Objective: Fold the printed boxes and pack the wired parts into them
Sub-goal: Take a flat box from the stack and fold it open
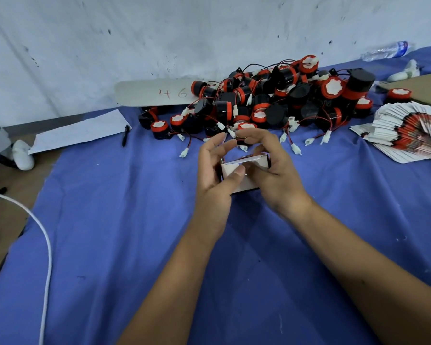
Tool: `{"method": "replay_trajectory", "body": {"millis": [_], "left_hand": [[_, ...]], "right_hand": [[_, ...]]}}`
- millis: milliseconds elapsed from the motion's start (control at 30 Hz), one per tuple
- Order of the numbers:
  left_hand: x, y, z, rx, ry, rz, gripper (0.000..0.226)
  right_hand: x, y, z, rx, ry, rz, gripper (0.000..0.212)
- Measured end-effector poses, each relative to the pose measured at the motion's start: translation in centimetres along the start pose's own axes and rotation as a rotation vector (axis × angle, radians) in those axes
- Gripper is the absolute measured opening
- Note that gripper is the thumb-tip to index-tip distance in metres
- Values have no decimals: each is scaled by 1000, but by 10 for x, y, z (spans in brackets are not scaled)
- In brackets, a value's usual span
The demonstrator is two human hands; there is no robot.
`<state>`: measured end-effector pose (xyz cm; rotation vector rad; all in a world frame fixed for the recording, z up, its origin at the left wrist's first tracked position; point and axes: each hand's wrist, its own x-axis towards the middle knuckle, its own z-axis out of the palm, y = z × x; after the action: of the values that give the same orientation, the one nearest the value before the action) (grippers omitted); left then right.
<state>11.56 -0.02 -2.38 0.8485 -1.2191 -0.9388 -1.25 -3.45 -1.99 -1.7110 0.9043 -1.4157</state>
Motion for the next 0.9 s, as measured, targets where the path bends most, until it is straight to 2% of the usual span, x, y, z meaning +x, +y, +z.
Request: {"method": "replay_trajectory", "body": {"millis": [133,267,433,467,533,633,767,900], "left_hand": [[3,-4,-2,22,30,3,49],[4,-6,-3,78,93,61,43],[6,-8,-9,180,234,45,45],[6,-7,-10,189,245,47,44],[7,-7,-11,219,244,68,44],[4,-4,-11,280,246,117,43],[3,3,-7,278,209,184,47],[5,9,-8,179,111,182,61]], "right_hand": [[-3,-2,4,-17,-45,-58,55],[-4,-4,4,13,-102,4,46],[-7,-4,6,21,-179,15,64],[-6,-2,5,34,-205,25,61],[-5,0,4,49,-248,7,39],[-5,1,6,114,-194,3,36],[-2,6,3,281,-141,91,26],[0,8,-2,305,-56,83,31]]}}
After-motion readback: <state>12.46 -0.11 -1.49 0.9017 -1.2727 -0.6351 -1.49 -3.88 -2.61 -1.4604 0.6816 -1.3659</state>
